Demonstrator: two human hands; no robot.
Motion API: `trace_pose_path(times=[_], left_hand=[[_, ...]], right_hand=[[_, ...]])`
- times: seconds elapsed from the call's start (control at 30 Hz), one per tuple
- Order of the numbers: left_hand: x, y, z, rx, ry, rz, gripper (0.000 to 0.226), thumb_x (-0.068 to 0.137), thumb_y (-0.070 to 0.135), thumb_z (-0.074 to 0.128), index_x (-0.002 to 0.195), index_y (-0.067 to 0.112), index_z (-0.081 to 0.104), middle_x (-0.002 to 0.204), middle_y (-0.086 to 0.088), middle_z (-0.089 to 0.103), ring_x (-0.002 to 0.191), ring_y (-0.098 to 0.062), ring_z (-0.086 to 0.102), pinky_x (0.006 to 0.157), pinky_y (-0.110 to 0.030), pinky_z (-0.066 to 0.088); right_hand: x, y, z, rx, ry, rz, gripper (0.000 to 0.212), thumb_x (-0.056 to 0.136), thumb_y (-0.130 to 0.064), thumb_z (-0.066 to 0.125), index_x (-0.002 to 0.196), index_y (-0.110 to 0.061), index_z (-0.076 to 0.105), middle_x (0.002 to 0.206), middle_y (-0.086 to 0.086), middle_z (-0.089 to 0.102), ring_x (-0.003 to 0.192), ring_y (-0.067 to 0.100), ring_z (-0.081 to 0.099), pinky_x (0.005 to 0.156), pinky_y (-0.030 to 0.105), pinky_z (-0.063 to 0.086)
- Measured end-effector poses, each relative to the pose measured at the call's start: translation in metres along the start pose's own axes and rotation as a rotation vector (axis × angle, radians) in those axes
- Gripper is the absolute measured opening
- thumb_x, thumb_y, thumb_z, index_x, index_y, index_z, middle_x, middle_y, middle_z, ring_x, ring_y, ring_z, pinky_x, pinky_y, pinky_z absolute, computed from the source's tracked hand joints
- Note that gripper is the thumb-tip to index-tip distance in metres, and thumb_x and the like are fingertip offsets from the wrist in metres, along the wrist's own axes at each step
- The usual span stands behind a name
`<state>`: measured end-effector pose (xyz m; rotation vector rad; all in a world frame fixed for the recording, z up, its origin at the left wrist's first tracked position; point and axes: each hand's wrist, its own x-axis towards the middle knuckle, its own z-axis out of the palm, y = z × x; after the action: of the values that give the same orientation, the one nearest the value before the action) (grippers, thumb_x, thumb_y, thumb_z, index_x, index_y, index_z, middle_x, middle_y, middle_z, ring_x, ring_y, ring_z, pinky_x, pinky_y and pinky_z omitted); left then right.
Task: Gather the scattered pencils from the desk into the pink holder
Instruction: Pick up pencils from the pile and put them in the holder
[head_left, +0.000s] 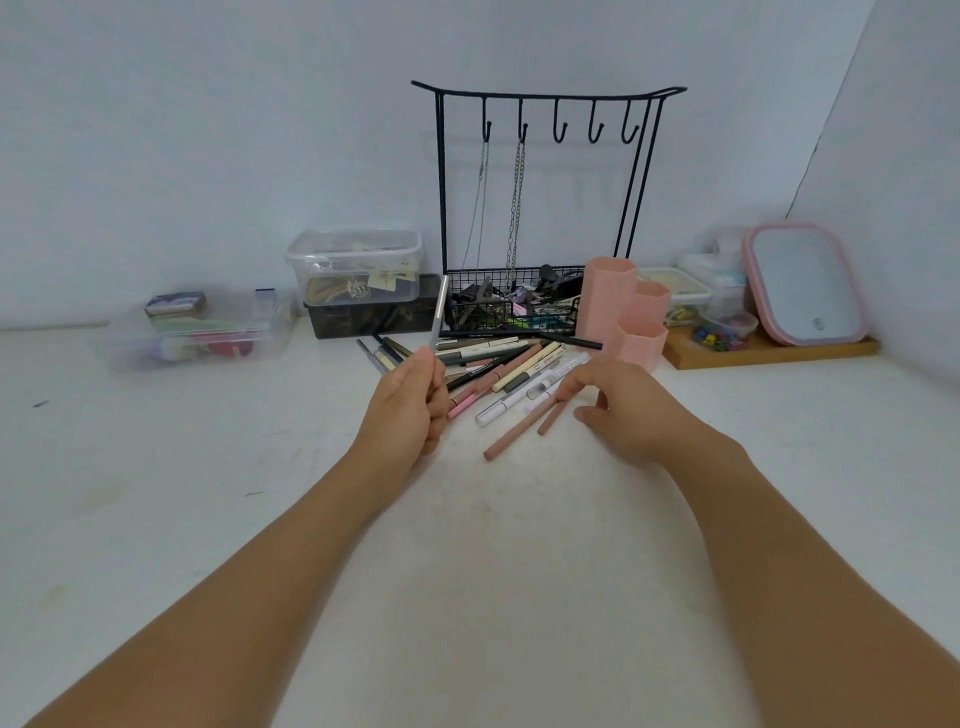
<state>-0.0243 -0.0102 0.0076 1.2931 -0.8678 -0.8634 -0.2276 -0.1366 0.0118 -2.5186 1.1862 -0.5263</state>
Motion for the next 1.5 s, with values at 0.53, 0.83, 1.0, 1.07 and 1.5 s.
trace_pose_path(times=[0.53, 0.83, 1.0, 1.07, 1.5], left_hand=[[-0.001, 0.002, 0.003, -0.078, -0.064, -0.078, 0.026, 0.111, 0.025, 0.034, 0.095, 0.017, 0.052, 0.060, 0.004, 0.034, 0.046, -0.007, 0.024, 0.043, -0.021, 0.017], [-0.007, -0.001, 0.011, -0.021, -0.237, -0.018, 0.016, 0.100, 0.022, 0.061, 0.087, 0.019, 0.051, 0.062, 0.006, 0.042, 0.049, -0.007, 0.033, 0.042, -0.019, 0.024], [-0.011, 0.000, 0.013, 0.032, -0.290, -0.006, 0.008, 0.104, 0.015, 0.052, 0.097, 0.019, 0.054, 0.065, 0.003, 0.042, 0.052, -0.010, 0.027, 0.041, -0.018, 0.026], [-0.012, 0.000, 0.013, 0.077, -0.313, 0.005, 0.012, 0.107, 0.020, 0.048, 0.097, 0.019, 0.054, 0.067, 0.001, 0.043, 0.052, -0.011, 0.024, 0.041, -0.019, 0.025], [-0.010, -0.003, 0.012, 0.084, -0.305, -0.009, 0.031, 0.110, 0.039, 0.033, 0.095, 0.016, 0.049, 0.064, 0.004, 0.033, 0.047, -0.009, 0.022, 0.040, -0.020, 0.018]], right_hand=[[-0.001, -0.026, -0.008, 0.560, 0.049, -0.098, 0.009, 0.099, -0.012, 0.059, 0.096, -0.011, 0.068, 0.075, -0.004, 0.062, 0.058, 0.000, 0.048, 0.057, 0.013, 0.040], [-0.004, -0.066, 0.013, 1.326, -0.152, -0.015, 0.019, 0.102, -0.009, 0.053, 0.103, 0.005, 0.064, 0.099, 0.026, 0.071, 0.084, 0.023, 0.070, 0.076, 0.027, 0.062], [-0.004, -0.067, 0.019, 1.281, -0.134, -0.047, 0.022, 0.102, -0.009, 0.053, 0.107, 0.009, 0.065, 0.097, 0.027, 0.070, 0.081, 0.024, 0.070, 0.072, 0.029, 0.061], [-0.003, -0.068, 0.020, 1.227, -0.078, -0.044, 0.020, 0.100, -0.010, 0.057, 0.106, 0.006, 0.066, 0.084, 0.016, 0.068, 0.067, 0.014, 0.061, 0.059, 0.022, 0.051], [0.003, -0.048, 0.011, 0.808, 0.197, -0.062, 0.009, 0.094, -0.016, 0.068, 0.098, -0.013, 0.075, 0.082, -0.003, 0.071, 0.061, 0.001, 0.056, 0.058, 0.015, 0.045]])
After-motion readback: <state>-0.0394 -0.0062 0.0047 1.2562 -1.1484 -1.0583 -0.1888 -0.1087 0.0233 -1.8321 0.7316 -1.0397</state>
